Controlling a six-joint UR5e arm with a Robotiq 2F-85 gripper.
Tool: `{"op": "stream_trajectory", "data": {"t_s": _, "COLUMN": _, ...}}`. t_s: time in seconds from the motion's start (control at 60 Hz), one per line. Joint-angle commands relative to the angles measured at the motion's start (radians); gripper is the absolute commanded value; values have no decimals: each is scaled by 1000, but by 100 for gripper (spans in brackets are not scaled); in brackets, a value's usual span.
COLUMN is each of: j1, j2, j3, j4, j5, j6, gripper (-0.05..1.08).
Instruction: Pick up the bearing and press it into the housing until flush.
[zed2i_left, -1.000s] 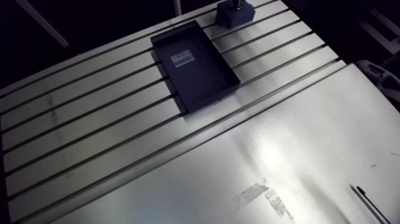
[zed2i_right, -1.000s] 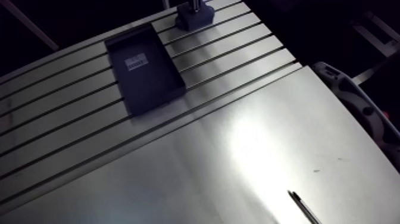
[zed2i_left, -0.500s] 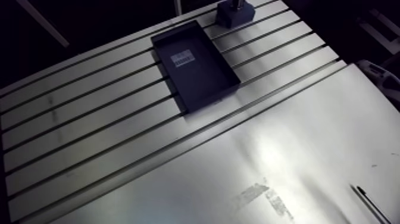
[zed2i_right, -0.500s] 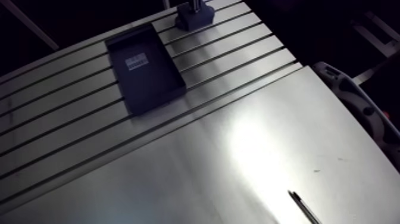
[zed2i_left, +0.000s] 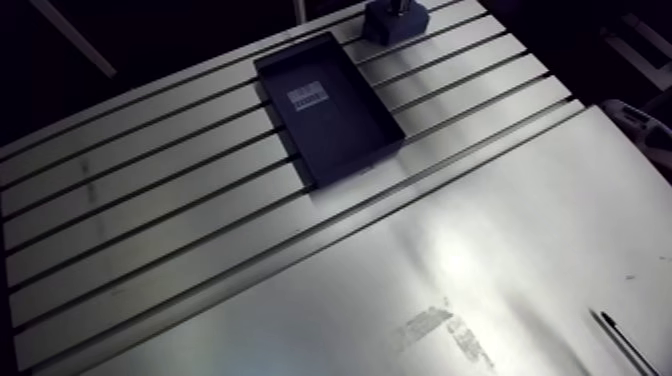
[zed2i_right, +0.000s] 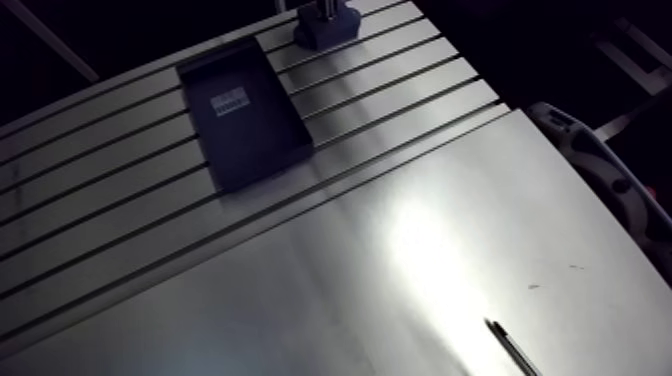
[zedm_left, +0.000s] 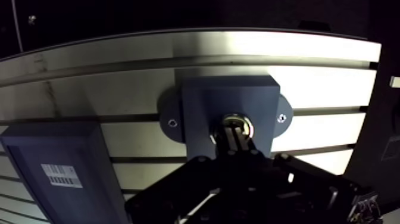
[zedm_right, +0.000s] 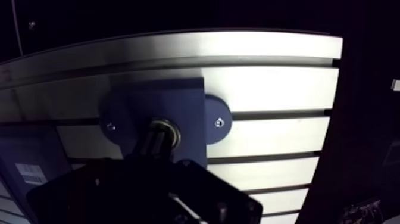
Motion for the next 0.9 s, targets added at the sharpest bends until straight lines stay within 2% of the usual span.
{"op": "stream_trajectory", "data": {"t_s": 0.017, "j1": 1, "j2": 3, "j3": 0, "j4": 0, "j5": -1, "j6": 1, "gripper": 108}}
{"op": "stream_trajectory", "data": {"t_s": 0.9, "j1": 1, "j2": 8, "j3": 2, "j4": 0, "j5": -2, "j6": -1, "gripper": 108}}
